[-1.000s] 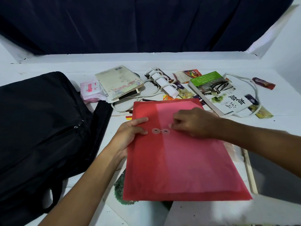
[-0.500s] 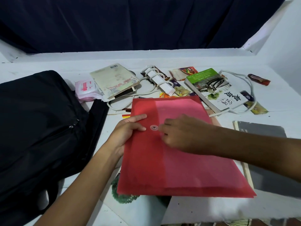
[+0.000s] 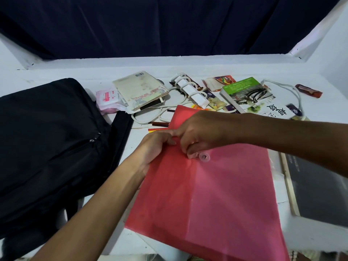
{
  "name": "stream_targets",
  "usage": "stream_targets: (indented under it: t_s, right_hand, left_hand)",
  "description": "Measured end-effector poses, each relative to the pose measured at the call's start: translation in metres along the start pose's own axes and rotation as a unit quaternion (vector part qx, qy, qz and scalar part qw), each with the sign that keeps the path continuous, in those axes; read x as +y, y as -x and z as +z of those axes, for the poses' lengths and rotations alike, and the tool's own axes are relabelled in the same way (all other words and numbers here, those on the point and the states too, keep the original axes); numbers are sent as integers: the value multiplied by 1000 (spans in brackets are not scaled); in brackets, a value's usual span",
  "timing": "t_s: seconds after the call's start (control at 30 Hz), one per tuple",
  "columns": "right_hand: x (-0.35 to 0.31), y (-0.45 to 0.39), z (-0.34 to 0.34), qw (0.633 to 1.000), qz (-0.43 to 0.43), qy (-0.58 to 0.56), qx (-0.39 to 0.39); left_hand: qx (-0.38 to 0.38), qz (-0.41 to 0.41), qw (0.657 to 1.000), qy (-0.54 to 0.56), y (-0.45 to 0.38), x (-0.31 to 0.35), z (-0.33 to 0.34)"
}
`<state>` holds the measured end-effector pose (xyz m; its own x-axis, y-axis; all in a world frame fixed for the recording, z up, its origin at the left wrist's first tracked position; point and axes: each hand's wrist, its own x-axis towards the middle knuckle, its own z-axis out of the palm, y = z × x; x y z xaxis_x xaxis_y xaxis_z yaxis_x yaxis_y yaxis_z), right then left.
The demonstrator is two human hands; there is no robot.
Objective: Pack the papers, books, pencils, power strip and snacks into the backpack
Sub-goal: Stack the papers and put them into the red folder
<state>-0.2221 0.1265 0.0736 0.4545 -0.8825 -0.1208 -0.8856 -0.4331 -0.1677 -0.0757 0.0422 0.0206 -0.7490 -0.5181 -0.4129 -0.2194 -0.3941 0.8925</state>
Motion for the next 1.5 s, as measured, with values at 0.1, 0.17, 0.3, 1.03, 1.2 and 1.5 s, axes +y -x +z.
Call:
stream_targets:
  t_s: [0.1,0.17,0.3,1.03,1.2,1.5]
  right_hand:
    - [5,-8,-1,991,60,-113,-36]
    - [6,-11,-1,983,85,-157,-37]
    - [6,-15,-4,979,110,-164,-41]
    - [13,-14,2,939,123,-321,27]
    - [28,-4,7,911,183,-366,60]
    - [34,19,3,986,144,-68,43]
  left_hand:
    - [17,-11,1000,2,-2,-1,-3]
    - [27,-14,1000,5,-3,-2,-5]
    - [21,-11,1000,-15,-1,-2,-3]
    - [-87,-25,996,-6,-10,8,-3]
    - [-58,-16,996,-65,-15,8,-11]
    - [20,-7,998,61,-15,4,-14]
